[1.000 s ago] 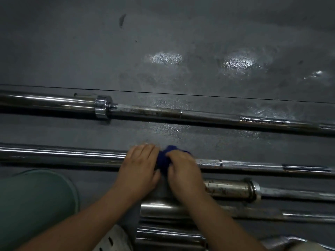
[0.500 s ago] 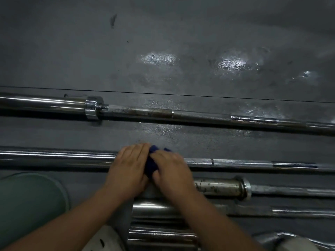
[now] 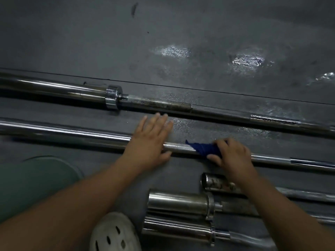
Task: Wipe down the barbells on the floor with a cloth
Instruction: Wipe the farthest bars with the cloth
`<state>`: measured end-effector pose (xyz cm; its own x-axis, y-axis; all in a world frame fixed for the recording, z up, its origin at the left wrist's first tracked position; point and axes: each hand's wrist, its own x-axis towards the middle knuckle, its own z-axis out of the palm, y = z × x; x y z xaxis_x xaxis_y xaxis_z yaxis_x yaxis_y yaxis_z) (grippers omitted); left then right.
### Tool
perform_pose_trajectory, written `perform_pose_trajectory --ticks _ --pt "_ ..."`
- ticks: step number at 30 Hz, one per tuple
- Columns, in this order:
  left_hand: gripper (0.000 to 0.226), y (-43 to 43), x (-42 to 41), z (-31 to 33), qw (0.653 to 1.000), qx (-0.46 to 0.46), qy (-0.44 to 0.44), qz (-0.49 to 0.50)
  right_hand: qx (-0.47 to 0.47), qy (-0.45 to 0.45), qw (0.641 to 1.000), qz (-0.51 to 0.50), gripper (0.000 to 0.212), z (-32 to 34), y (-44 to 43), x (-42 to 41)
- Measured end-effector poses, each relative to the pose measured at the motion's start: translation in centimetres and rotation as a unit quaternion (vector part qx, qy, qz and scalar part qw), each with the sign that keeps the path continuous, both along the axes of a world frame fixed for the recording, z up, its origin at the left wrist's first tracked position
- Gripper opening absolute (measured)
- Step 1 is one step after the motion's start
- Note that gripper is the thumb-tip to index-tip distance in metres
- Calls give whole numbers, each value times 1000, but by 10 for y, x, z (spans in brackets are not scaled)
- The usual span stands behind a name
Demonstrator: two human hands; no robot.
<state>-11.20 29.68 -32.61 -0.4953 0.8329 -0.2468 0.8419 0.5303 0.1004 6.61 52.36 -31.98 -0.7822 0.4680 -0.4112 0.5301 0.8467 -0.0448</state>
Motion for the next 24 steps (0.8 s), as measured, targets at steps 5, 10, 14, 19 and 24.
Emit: perform_pose_trajectory --ticks 5,10,14,19,24 --pt "85 1 -15 10 998 37 0 42 -16 229 950 -211 25 -7 8 -13" --pt "72 -1 15 -4 995 95 1 42 8 279 956 -86 36 -22 -69 -62" --pt "73 -7 17 -6 993 106 -19 47 -63 232 964 114 36 -13 -88 -86" --pt "82 -14 25 -9 994 98 -4 45 64 226 965 -118 31 -10 -41 -29" --pt "78 -13 26 -6 990 119 -29 75 -62 206 976 47 49 -4 -125 -81"
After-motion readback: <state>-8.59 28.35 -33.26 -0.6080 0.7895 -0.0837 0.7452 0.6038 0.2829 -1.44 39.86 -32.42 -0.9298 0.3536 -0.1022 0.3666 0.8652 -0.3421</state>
